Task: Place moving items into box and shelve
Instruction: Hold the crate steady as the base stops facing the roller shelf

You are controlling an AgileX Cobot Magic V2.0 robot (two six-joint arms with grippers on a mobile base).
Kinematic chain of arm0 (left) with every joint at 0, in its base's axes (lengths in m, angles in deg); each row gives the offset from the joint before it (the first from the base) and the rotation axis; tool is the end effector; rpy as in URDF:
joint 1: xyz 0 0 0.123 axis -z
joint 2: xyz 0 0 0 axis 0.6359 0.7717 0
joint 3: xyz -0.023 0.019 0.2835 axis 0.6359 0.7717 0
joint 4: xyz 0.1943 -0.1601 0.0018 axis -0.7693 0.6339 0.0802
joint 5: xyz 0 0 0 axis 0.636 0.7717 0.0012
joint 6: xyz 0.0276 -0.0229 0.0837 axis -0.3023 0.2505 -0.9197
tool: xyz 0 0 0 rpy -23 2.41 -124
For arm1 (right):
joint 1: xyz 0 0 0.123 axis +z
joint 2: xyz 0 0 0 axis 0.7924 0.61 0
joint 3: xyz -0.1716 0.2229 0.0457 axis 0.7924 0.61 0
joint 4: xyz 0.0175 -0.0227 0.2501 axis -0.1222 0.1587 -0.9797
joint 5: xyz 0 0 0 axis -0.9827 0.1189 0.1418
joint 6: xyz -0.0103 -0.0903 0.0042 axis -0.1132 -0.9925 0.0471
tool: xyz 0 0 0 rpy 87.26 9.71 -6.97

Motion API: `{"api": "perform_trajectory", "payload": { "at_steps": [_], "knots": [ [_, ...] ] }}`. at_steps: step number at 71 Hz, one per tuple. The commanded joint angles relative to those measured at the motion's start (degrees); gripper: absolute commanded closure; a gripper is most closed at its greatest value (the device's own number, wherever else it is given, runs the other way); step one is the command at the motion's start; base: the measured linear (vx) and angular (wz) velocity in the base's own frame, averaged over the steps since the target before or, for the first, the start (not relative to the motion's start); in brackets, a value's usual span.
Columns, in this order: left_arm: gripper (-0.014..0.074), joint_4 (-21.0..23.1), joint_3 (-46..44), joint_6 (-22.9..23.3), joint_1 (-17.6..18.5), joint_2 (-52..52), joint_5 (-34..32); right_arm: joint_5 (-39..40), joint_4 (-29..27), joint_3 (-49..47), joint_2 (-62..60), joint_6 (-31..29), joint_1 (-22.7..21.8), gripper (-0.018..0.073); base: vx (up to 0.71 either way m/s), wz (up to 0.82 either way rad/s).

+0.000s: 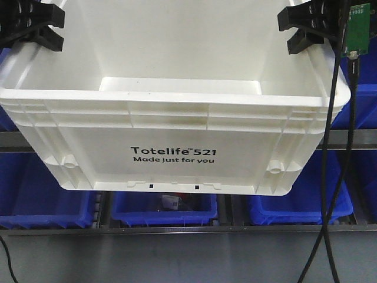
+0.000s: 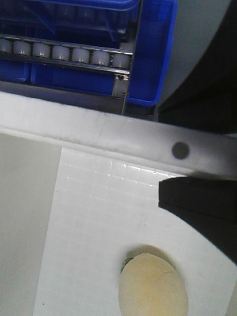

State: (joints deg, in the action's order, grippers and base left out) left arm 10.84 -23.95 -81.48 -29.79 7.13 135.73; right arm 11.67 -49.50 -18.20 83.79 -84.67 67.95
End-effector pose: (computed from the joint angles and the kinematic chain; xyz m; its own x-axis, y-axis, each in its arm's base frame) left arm 0.2948 -0.0659 0.4121 -0.8007 0.0102 -0.5990 0.1690 0.9631 -0.2094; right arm 0.2943 0.0886 0.4109 -0.8098 -0.1264 -0.5729 -0.2309 0.9664 0.1132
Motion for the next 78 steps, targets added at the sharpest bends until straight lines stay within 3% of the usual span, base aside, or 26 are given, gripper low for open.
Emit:
{"api": "perform_trajectory", "payload": {
  "at_steps": [1, 78],
  "knots": [
    [0.0613, 3.48, -2.54, -0.85, 0.51, -2.9, -6.77, 6.54, -2.03, -2.47, -2.85, -2.1, 0.12, 0.0571, 0.24, -0.01],
    [0.0613, 3.48, -2.54, -0.85, 0.51, -2.9, -6.77, 6.53, -2.04, -2.47, -2.85, -2.1, 0.12, 0.0571, 0.14, -0.01]
  ]
}}
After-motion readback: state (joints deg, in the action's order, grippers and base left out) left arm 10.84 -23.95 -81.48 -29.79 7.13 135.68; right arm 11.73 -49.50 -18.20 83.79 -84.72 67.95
